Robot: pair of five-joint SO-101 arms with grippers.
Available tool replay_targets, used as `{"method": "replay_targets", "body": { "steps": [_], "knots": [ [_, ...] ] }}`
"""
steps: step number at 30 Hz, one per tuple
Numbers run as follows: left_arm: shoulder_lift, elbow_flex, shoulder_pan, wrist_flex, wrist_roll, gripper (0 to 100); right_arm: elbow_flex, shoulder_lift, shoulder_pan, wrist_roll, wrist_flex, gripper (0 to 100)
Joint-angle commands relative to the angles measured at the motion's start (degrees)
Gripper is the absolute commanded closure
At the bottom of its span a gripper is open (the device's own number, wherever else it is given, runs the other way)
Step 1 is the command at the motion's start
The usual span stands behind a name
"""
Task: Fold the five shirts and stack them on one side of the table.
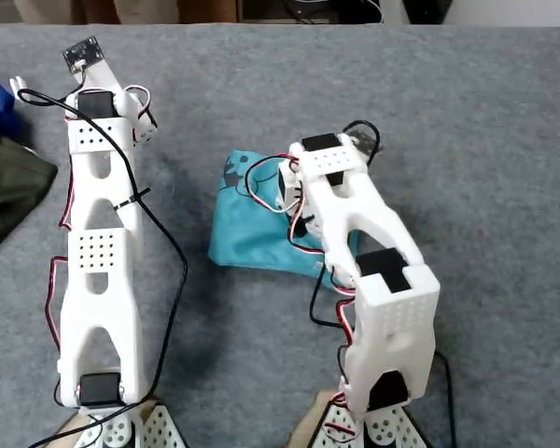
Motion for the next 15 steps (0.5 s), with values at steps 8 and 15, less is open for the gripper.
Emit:
{"method": "replay_targets", "body": {
  "steps": [8, 15],
  "knots": [
    [-1.2, -1.6, 0.5, -0.7, -0.5, 90, -2.9, 0.9, 6.2, 4.8, -0.3, 99.4],
    [-1.2, -1.6, 0.5, -0.7, -0.5, 90, -14.3, 0.9, 10.2, 7.6, 7.9, 99.4]
  ]
}}
